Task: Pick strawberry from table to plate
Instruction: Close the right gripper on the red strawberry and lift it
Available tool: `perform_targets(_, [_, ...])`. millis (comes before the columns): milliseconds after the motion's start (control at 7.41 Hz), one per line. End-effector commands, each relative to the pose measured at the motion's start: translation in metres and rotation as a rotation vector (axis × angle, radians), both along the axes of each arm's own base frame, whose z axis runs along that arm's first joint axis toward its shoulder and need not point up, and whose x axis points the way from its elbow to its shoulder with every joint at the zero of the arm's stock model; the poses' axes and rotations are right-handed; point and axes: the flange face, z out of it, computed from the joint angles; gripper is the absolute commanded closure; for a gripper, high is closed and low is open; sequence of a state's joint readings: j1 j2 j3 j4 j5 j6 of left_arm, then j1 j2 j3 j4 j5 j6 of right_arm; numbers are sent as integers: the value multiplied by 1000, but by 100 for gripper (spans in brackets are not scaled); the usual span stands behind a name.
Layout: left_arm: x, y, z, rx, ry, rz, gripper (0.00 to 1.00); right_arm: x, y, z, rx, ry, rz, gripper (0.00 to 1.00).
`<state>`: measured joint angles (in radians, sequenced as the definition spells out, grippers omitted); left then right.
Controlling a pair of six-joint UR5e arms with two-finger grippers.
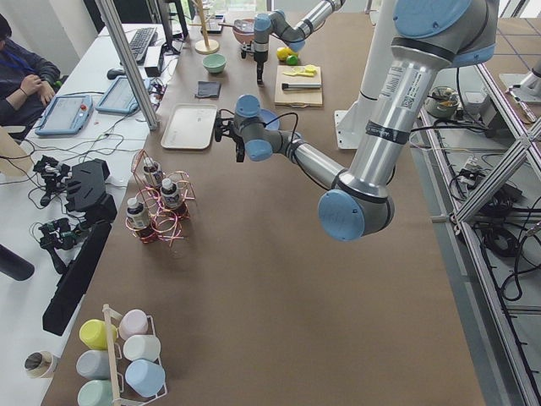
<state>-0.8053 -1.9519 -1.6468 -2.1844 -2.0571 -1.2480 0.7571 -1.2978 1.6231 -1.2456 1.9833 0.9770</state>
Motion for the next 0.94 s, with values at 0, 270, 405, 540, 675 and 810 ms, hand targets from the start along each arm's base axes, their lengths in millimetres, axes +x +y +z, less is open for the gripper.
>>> perform_targets(0, [-1,1,-2,3,3,0,2,-5,4,2,0,1,-11,60])
perform_targets(270, [-1,2,-2,2,4,1,2,-12,8,-5,6,-7,-22,100])
perform_targets(405, [-1,2,-2,1,5,4,2,-10,9,-24,29,-33,-22,100])
perform_targets(540, [-2,2,-2,1,5,4,2,-7,14,-50,53,-68,-26,100])
perform_targets(675, [-3,2,-2,3,6,4,2,-11,11,-76,68,-100,-17,100])
perform_targets(810, [-19,4,21,-27,-11,8,2,-28,2,-116,29,-99,10,100])
